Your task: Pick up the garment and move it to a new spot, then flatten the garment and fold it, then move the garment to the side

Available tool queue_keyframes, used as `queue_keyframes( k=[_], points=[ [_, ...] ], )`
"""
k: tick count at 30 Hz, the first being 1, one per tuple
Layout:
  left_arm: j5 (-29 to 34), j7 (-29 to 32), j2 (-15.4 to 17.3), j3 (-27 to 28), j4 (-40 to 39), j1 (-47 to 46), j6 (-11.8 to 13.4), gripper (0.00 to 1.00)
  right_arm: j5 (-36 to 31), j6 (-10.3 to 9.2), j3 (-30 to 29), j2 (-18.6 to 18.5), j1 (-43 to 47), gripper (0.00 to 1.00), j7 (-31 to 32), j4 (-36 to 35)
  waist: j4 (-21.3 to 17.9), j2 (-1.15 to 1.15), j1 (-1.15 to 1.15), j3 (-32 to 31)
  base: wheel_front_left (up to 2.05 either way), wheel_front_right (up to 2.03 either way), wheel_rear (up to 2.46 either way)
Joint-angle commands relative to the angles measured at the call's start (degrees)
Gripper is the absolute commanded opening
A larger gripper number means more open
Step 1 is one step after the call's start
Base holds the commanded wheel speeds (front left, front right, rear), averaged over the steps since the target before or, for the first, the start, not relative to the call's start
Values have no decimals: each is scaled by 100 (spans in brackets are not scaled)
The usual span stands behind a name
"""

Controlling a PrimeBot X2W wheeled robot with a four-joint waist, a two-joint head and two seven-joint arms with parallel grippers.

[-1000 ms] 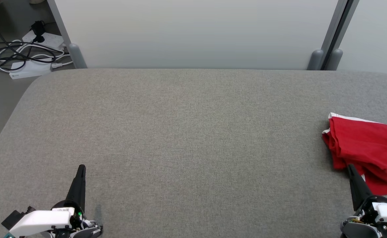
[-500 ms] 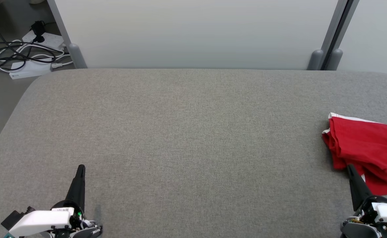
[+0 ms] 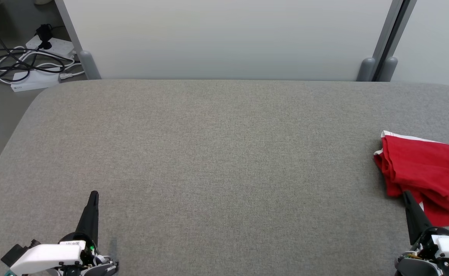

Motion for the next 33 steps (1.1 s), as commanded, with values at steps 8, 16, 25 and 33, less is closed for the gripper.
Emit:
queue_keyframes(
  k=[8,16,25,33],
  points=[
    [3,20,49,193,-128,-327,-48,0,-39,9,103,-34,-253,0,73,-154,0,0,0,0,0,0,0],
    [7,24,45,198,-128,-328,-48,0,-47,9,93,-27,-254,0,81,-153,0,0,0,0,0,0,0],
    [10,28,42,202,-128,-328,-48,0,-55,9,84,-20,-255,0,88,-153,0,0,0,0,0,0,0],
    [16,33,38,209,-128,-329,-48,0,-67,9,69,-10,-256,0,100,-152,0,0,0,0,0,0,0]
  ],
)
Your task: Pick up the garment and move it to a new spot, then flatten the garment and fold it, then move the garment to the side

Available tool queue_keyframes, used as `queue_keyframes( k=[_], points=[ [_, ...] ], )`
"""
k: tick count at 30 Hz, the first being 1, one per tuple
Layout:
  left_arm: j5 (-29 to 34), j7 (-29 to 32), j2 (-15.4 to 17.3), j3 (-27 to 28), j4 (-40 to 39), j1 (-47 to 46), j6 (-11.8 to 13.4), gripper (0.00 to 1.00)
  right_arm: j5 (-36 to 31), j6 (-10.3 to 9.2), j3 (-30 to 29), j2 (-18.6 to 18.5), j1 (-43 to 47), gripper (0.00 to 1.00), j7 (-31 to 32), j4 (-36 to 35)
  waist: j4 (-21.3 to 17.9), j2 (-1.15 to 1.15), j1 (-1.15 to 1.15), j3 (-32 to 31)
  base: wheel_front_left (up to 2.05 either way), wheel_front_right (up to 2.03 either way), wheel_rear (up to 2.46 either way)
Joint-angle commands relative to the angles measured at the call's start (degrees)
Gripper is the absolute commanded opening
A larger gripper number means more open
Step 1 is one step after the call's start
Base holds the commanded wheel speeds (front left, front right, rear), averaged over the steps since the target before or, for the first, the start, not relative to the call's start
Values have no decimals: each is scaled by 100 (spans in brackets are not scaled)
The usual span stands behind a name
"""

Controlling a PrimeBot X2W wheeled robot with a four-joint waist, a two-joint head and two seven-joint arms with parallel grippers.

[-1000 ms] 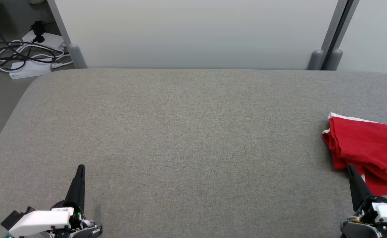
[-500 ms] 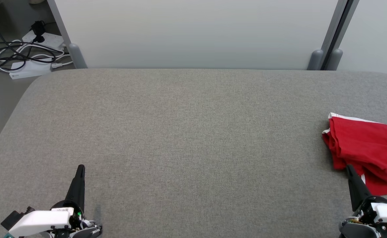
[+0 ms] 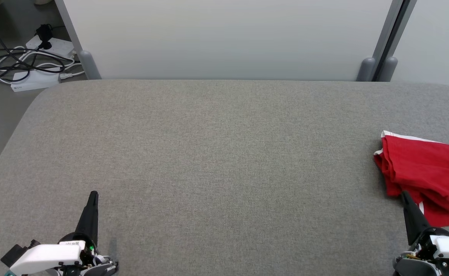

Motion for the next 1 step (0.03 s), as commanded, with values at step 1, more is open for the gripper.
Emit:
queue_keyframes(
  k=[1],
  points=[
    [9,32,47,189,-129,-329,-48,0,-57,9,95,-69,-255,0,50,-154,0,0,0,0,0,0,0]
  ],
)
